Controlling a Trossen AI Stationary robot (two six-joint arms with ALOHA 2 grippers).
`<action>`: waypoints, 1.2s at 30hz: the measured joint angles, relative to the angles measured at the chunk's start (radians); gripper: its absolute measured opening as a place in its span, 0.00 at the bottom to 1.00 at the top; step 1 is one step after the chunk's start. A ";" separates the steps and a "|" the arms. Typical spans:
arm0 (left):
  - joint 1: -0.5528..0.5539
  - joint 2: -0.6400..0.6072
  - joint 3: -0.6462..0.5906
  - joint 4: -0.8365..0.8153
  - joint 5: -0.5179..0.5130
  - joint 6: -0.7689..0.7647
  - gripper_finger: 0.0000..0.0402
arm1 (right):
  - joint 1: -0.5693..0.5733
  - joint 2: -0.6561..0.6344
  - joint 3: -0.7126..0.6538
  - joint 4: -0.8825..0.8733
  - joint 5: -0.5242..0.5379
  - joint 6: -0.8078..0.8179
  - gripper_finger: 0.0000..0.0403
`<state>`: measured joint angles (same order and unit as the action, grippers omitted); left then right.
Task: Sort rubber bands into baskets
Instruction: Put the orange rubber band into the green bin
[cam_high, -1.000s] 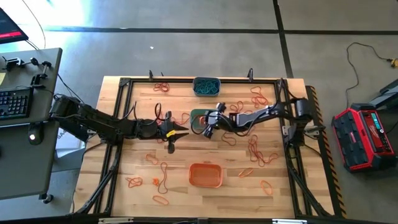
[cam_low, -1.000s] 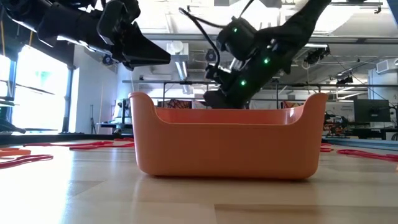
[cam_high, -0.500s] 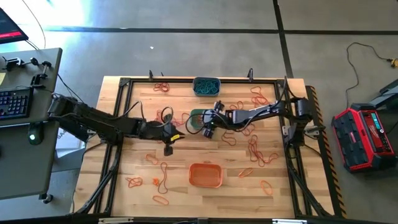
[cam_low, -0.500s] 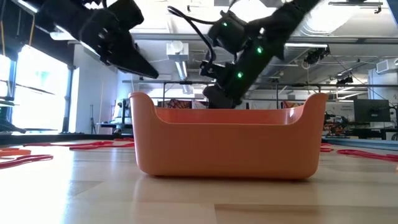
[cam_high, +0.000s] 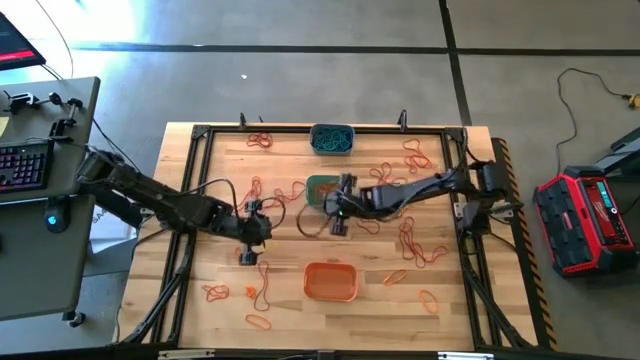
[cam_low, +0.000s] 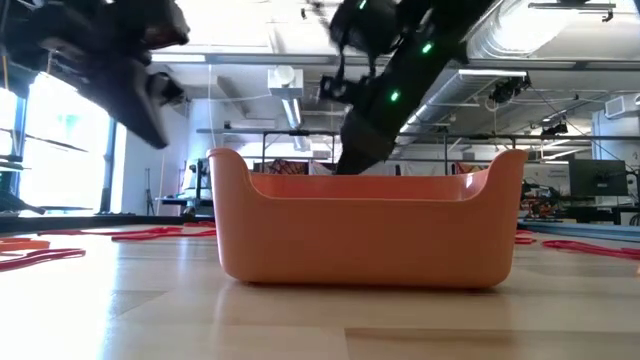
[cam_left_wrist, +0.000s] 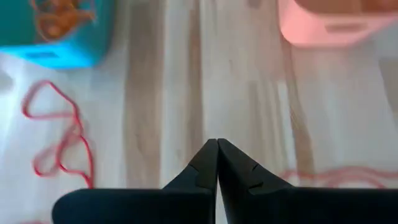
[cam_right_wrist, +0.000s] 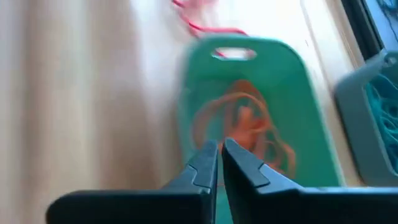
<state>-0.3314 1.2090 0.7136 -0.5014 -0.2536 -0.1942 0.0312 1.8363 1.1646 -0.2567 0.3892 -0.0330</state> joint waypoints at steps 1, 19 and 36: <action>-0.013 0.000 0.000 -0.016 0.003 -0.014 0.00 | 0.018 -0.019 -0.017 0.030 -0.001 0.007 0.01; -0.125 0.004 -0.004 -0.137 0.139 -0.214 0.13 | 0.176 -0.274 -0.463 0.487 0.027 0.243 0.00; -0.201 0.196 -0.029 -0.063 0.157 -0.333 0.27 | 0.220 -0.274 -0.476 0.487 0.077 0.242 0.00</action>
<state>-0.5323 1.4047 0.6842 -0.5648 -0.0962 -0.5268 0.2516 1.5627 0.6884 0.2298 0.4658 0.2089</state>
